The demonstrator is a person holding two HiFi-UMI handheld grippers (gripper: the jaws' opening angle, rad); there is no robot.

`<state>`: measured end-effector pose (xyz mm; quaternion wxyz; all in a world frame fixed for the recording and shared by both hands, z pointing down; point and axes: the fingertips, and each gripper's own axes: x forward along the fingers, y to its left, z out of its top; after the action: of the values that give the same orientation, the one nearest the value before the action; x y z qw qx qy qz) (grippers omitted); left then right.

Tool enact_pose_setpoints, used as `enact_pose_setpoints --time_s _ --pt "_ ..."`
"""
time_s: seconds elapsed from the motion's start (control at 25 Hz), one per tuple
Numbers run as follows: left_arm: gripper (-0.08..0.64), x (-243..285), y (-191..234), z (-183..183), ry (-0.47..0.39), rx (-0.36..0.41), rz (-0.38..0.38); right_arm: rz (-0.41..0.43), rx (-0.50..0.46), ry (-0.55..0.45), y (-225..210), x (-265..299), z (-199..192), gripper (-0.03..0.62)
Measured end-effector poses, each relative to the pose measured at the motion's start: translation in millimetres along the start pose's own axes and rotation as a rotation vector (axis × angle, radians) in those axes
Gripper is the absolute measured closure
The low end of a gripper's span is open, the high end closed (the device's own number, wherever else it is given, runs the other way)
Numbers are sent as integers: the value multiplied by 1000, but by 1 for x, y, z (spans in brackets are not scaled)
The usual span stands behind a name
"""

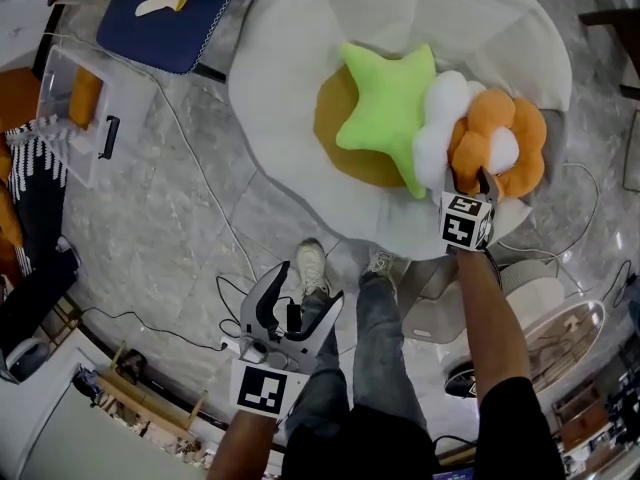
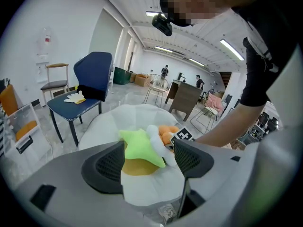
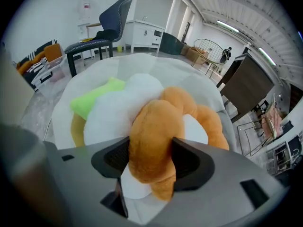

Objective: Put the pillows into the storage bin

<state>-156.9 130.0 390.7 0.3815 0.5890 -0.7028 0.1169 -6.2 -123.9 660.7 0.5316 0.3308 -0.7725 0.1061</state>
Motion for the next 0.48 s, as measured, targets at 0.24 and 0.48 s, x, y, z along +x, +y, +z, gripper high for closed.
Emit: enact_pose_setpoints --time_s 0.24,0.48 --pt "235 -4 -7 1 -17 13 -10 28 25 -9 -6 -21 5 439" --pt "251 -9 -28 17 -33 55 -77 -4 112 -116 -36 -81 11 482"
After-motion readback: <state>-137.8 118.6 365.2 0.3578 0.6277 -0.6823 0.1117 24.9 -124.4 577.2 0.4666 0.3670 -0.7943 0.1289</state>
